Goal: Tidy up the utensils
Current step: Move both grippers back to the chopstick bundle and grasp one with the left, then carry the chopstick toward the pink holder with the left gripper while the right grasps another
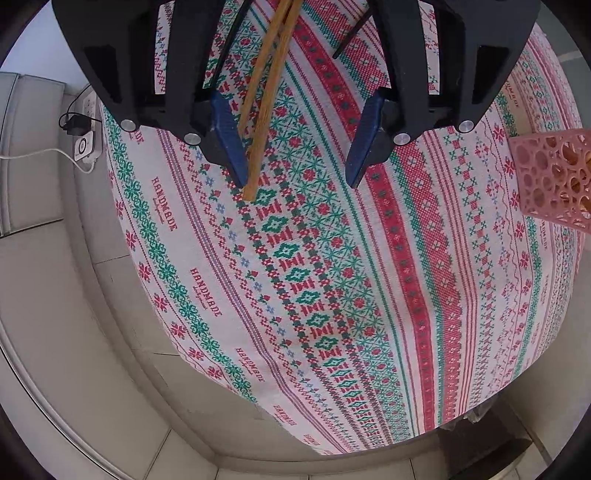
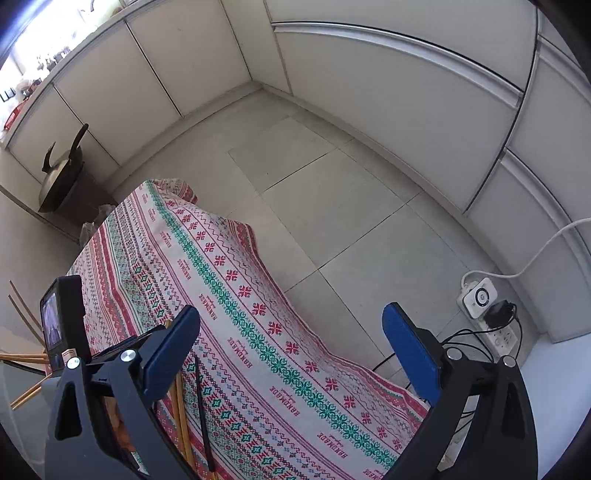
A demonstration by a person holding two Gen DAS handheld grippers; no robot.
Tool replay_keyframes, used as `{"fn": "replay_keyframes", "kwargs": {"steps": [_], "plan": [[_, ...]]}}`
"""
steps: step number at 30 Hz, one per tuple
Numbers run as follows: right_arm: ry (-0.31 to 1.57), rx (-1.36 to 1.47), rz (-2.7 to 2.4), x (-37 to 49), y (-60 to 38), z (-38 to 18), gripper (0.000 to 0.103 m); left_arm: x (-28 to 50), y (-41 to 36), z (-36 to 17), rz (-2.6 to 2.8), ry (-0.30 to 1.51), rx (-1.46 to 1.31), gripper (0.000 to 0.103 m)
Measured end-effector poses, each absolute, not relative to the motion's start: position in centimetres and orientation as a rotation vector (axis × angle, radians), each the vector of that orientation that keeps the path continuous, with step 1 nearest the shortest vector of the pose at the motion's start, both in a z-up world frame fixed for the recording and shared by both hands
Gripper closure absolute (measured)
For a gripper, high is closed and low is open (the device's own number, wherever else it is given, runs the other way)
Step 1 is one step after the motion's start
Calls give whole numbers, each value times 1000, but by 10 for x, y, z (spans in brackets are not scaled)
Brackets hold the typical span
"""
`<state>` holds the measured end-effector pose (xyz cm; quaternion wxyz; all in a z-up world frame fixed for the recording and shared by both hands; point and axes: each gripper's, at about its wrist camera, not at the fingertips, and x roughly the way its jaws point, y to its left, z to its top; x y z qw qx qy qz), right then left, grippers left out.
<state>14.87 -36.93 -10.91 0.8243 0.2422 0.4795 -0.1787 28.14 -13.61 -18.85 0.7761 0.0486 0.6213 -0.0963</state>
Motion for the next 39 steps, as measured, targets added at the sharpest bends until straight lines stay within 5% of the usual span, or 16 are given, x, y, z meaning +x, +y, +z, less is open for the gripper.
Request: {"fn": "replay_keyframes", "kwargs": {"steps": [7, 20, 39], "plan": [[1033, 547, -383, 150, -378, -113, 7, 282, -157, -203, -207, 1331, 193, 56], [1047, 527, -374, 153, -372, -115, 7, 265, -164, -202, -241, 1243, 229, 96], [1135, 538, -213, 172, -313, -134, 7, 165, -85, -86, -291, 992, 241, 96]]}}
